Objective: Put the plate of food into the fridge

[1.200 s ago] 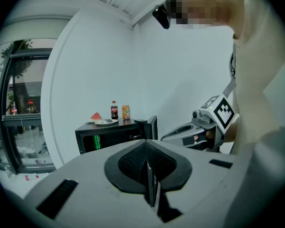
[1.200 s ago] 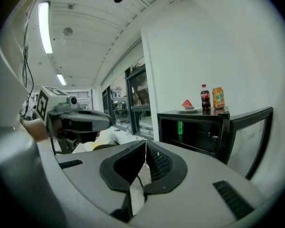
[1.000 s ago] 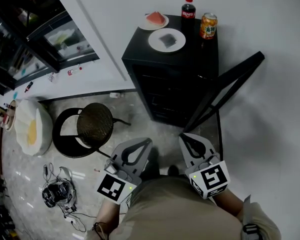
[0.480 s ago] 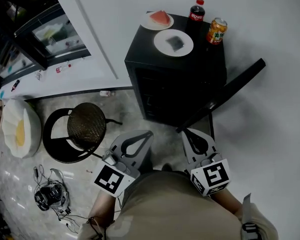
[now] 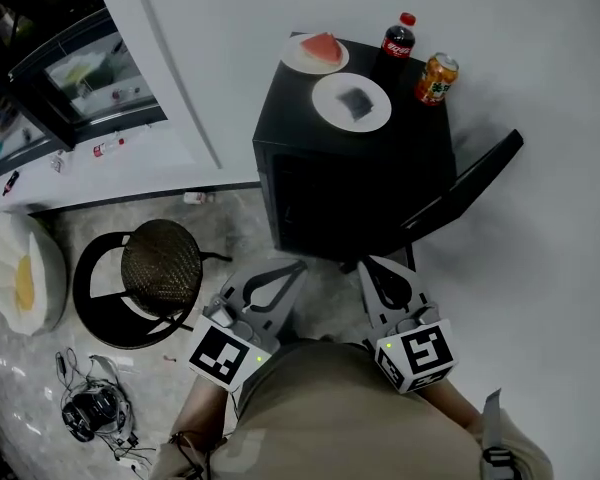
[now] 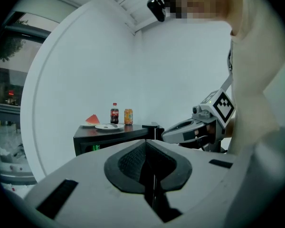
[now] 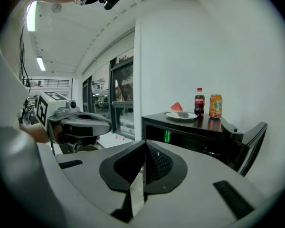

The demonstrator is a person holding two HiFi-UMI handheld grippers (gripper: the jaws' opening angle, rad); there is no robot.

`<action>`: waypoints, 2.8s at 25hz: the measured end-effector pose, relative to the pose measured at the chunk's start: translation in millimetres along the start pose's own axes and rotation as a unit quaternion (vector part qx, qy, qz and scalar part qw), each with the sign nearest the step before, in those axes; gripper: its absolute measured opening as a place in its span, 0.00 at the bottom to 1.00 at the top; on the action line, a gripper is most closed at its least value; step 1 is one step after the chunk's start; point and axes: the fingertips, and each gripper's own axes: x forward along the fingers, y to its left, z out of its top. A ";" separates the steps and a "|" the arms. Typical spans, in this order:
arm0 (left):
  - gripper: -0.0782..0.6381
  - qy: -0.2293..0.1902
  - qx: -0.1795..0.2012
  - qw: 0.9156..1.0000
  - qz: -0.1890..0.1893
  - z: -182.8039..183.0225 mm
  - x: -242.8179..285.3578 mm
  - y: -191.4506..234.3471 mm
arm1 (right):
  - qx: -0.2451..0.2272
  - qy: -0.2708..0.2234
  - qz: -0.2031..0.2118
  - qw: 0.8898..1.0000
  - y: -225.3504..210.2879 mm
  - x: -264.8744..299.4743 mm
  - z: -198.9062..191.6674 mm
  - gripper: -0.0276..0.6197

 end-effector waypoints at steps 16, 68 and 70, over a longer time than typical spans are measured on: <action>0.12 -0.018 0.023 0.999 -0.023 2.1 21.4 84.5 | 0.037 0.017 -0.047 0.998 8.6 59.4 14.7 0.08; 0.55 0.206 0.381 0.891 -0.135 -5.0 187.9 102.6 | 0.084 0.075 0.016 0.994 -60.0 71.1 -34.4 0.08; 0.56 0.217 0.396 0.882 -0.138 -8.7 192.7 102.4 | 0.082 0.079 0.017 0.993 -59.9 69.8 -36.0 0.08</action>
